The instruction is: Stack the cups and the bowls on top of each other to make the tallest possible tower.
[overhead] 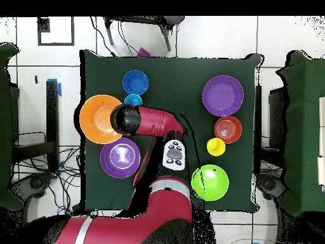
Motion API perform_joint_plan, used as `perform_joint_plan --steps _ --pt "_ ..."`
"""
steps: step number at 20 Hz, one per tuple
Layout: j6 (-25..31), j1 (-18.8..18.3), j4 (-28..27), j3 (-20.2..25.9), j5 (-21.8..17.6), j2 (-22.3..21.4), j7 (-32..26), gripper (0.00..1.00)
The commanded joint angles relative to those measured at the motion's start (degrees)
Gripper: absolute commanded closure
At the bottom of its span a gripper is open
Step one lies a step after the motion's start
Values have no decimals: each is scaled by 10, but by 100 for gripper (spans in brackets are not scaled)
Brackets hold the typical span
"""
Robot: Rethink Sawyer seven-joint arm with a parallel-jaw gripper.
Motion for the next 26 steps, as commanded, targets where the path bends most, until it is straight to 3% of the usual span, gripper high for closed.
perform_joint_plan --steps 1,7,26 --pt "-6 -3 -27 34 8 40 86 0" --pt "41 1 -16 22 7 7 82 0" --pt "114 22 -66 1 8 4 83 0"
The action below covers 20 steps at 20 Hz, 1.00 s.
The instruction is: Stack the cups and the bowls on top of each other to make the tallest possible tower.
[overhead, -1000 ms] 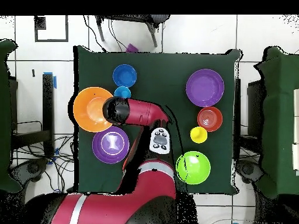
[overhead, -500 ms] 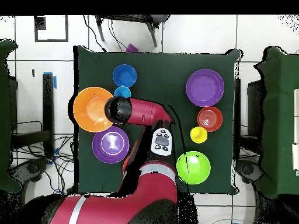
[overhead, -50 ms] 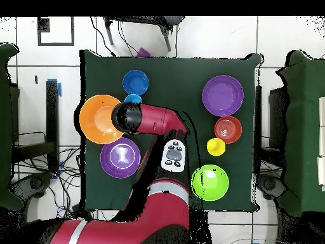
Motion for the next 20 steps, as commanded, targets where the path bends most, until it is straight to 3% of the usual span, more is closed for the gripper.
perform_joint_plan --steps 1,7,20 --pt "72 9 -49 30 7 11 81 0" --pt "90 12 -63 29 7 10 83 0" --pt "31 -8 -97 58 12 68 70 0"
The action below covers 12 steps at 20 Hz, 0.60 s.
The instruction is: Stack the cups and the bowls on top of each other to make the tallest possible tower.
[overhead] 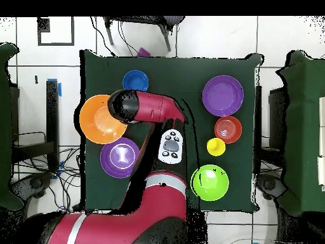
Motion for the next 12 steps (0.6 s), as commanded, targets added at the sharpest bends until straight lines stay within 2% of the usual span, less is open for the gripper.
perform_joint_plan --steps 1,12 --pt "-2 -12 -24 58 10 46 70 0" --pt "-43 -17 -11 71 5 66 66 0"
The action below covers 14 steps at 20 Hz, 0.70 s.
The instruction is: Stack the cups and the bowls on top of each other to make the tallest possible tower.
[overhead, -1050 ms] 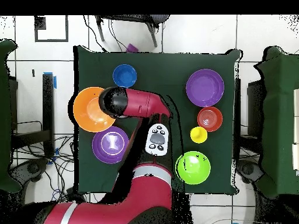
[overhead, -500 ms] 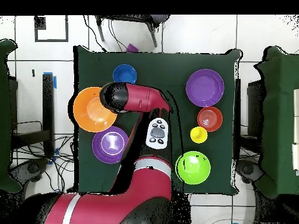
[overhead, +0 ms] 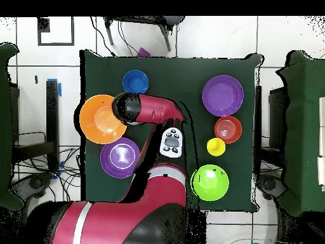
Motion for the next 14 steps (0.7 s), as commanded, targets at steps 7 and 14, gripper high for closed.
perform_joint_plan --steps 7,14 --pt "-52 -16 -4 72 -21 25 25 100" --pt "-39 -33 6 90 -15 14 21 100"
